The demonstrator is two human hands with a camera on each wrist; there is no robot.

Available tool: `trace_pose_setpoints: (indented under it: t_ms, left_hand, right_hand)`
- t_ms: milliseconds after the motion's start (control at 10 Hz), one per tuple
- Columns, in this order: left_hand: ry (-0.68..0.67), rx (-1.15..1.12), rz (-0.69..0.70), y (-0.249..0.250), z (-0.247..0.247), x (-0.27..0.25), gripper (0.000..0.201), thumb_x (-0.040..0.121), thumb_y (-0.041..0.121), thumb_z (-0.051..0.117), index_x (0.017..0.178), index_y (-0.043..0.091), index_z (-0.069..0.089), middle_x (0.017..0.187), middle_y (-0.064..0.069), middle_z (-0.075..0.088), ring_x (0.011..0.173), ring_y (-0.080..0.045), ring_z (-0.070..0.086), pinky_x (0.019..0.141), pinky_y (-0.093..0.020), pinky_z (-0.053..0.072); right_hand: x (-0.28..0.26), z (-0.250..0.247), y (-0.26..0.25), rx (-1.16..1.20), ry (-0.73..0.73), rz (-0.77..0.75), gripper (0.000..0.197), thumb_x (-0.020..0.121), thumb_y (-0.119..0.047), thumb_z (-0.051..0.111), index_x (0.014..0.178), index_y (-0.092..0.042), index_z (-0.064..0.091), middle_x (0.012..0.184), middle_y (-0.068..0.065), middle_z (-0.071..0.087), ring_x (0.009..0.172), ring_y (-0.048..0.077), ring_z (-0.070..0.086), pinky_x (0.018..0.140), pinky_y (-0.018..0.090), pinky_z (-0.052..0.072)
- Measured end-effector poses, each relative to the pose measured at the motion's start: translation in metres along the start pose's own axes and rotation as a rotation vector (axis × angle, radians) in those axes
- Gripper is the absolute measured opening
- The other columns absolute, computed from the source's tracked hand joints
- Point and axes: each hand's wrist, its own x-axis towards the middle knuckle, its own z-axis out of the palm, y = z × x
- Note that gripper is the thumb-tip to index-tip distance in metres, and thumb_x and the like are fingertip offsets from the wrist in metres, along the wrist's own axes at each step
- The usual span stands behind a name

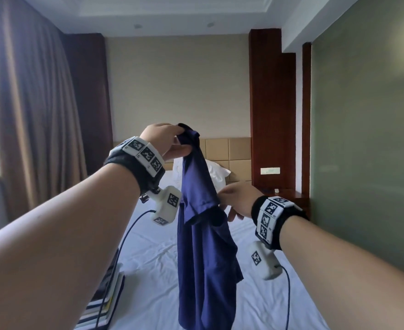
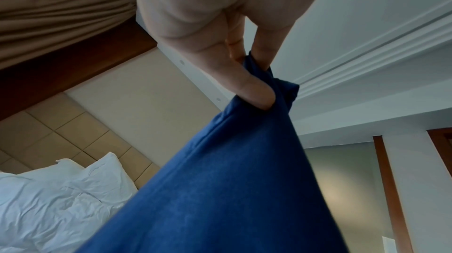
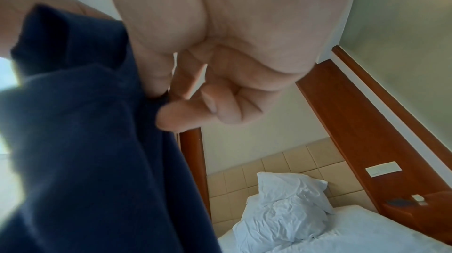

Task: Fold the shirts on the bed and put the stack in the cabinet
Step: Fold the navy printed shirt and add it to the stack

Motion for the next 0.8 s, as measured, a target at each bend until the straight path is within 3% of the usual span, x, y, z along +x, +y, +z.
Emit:
trace_pose_setpoints:
  t_ms: [100,200,300,400,500,600,700,800]
  left_hand:
    - [0.018,-0.019,-0.011,0.002,-0.003,0.001,0.015,0.093,0.009,0.067,0.107,0.008,0.06,0.097,-0.013,0.069,0.078,-0.025,0.074,0.067,-0.033,0.062]
    - [0.022,-0.06,-0.019,0.004,0.0,0.0,0.016,0.093,0.008,0.066,0.108,0.006,0.06,0.095,-0.013,0.069,0.074,-0.023,0.073,0.066,-0.032,0.062]
    - [0.016,-0.082,-0.017,0.005,0.003,-0.002,0.019,0.094,0.007,0.065,0.113,0.005,0.06,0.097,-0.014,0.069,0.077,-0.025,0.074,0.067,-0.034,0.062]
    - [0.029,-0.053,-0.003,0.006,-0.004,-0.004,0.022,0.095,0.006,0.065,0.116,0.005,0.059,0.098,-0.014,0.069,0.08,-0.026,0.073,0.067,-0.034,0.063]
    - [0.067,0.074,0.002,0.006,-0.027,0.0,0.027,0.095,0.001,0.063,0.121,0.007,0.061,0.095,-0.01,0.068,0.078,-0.022,0.072,0.066,-0.03,0.062]
    - [0.11,0.365,-0.024,0.004,-0.055,0.006,0.033,0.093,0.003,0.066,0.126,0.008,0.065,0.089,-0.002,0.064,0.074,-0.017,0.065,0.063,-0.026,0.06]
    - [0.118,0.651,-0.038,0.005,-0.071,0.008,0.031,0.09,0.012,0.074,0.121,0.01,0.07,0.102,-0.004,0.061,0.091,-0.023,0.058,0.09,-0.039,0.057]
    - [0.108,0.619,-0.091,0.01,-0.073,0.006,0.011,0.09,0.013,0.074,0.098,0.007,0.071,0.079,-0.01,0.058,0.071,-0.026,0.054,0.057,-0.031,0.048]
  right_hand:
    - [0.002,-0.007,0.005,0.067,0.0,0.081,0.048,0.084,-0.057,0.07,0.094,-0.011,0.065,0.082,0.007,0.071,0.055,0.022,0.062,0.046,0.027,0.038]
    - [-0.01,0.0,0.004,0.092,-0.243,0.175,0.058,0.07,-0.061,0.079,0.099,-0.011,0.07,0.084,0.007,0.069,0.057,0.021,0.062,0.05,0.027,0.043]
    - [-0.011,0.009,0.006,-0.208,-0.245,0.115,0.038,0.079,-0.039,0.073,0.097,-0.006,0.071,0.079,0.012,0.07,0.056,0.02,0.059,0.053,0.029,0.047]
    - [-0.01,0.006,0.006,-0.141,-0.123,0.157,0.029,0.087,-0.023,0.061,0.1,0.002,0.066,0.061,0.012,0.058,0.046,0.023,0.05,0.047,0.029,0.041]
    - [-0.011,-0.016,0.002,0.072,0.185,0.286,0.015,0.095,-0.016,0.055,0.088,-0.004,0.06,0.053,0.007,0.051,0.037,0.02,0.045,0.043,0.022,0.034]
    - [-0.01,-0.043,-0.014,0.492,0.453,0.306,0.012,0.102,-0.017,0.051,0.095,-0.01,0.057,0.064,0.009,0.063,0.037,0.021,0.06,0.038,0.023,0.044]
    - [-0.008,-0.06,-0.044,0.804,0.529,0.205,0.008,0.104,-0.016,0.048,0.103,-0.012,0.055,0.077,0.013,0.07,0.052,0.022,0.071,0.038,0.028,0.052]
    - [-0.006,-0.071,-0.071,0.889,0.595,0.038,0.008,0.102,-0.014,0.052,0.109,-0.013,0.056,0.087,0.016,0.072,0.065,0.027,0.074,0.047,0.032,0.057]
